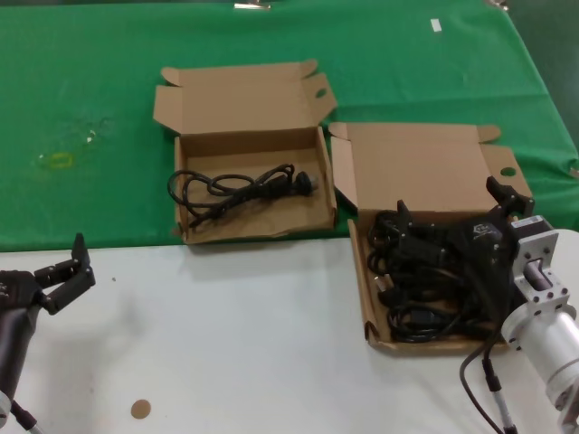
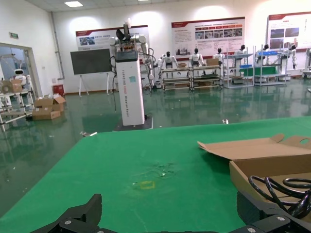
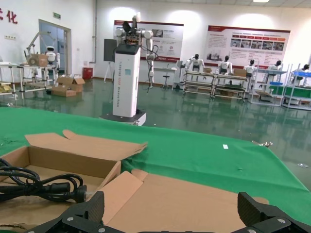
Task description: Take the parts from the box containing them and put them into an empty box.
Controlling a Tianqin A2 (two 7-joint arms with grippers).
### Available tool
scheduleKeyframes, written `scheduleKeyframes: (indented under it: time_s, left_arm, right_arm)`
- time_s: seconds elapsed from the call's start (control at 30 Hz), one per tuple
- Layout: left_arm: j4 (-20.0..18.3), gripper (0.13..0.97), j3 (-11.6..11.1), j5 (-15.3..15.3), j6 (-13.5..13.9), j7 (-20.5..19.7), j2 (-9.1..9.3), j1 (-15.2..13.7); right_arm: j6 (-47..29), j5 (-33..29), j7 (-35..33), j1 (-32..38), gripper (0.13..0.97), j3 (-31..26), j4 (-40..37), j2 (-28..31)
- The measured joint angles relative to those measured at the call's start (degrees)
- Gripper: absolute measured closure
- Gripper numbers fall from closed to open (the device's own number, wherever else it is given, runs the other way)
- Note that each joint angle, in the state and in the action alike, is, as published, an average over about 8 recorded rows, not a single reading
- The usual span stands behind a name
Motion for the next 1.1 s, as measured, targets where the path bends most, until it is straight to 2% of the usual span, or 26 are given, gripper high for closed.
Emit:
scheduleKeyframes:
  time_s: [1.1]
  left_arm:
    - [0.0, 0.132, 0.0, 0.0, 0.0, 0.0, 0.00, 0.0]
  right_arm:
    - [0.0, 0.0, 0.0, 0.0, 0.129, 0.0, 0.0, 0.0]
